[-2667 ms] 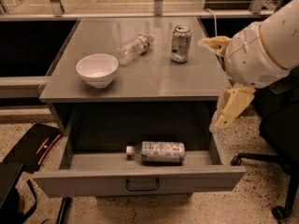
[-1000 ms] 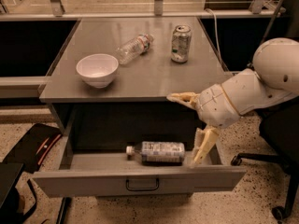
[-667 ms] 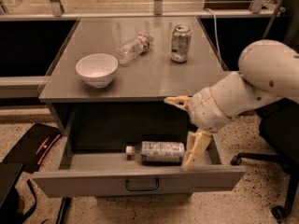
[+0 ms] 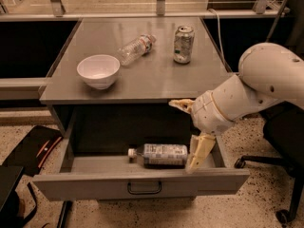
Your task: Pick blue plastic bottle from top drawer and place on counter
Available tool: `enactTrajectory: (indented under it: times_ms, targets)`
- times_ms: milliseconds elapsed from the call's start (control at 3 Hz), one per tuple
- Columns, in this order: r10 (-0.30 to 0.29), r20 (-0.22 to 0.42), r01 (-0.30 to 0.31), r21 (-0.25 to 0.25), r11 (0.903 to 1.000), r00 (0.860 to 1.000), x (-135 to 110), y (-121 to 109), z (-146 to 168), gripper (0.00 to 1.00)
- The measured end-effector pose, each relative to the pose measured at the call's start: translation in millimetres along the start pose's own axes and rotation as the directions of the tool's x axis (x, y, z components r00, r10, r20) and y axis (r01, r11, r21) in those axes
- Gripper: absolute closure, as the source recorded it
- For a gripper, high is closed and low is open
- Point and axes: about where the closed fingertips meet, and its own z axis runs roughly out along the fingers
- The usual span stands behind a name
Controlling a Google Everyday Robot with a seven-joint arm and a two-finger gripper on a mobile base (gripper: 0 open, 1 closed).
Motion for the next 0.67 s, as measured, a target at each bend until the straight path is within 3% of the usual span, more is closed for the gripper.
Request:
enactTrajectory:
  times_ms: [333, 667]
  targets:
    - [0.000, 0.018, 0.001, -0.025, 0.9997, 1.000, 45.9, -17.5, 35.4, 0.00]
    - [0.002, 0.019, -0.002, -0.026, 0.9997, 1.000, 47.5, -17.7, 37.3, 0.00]
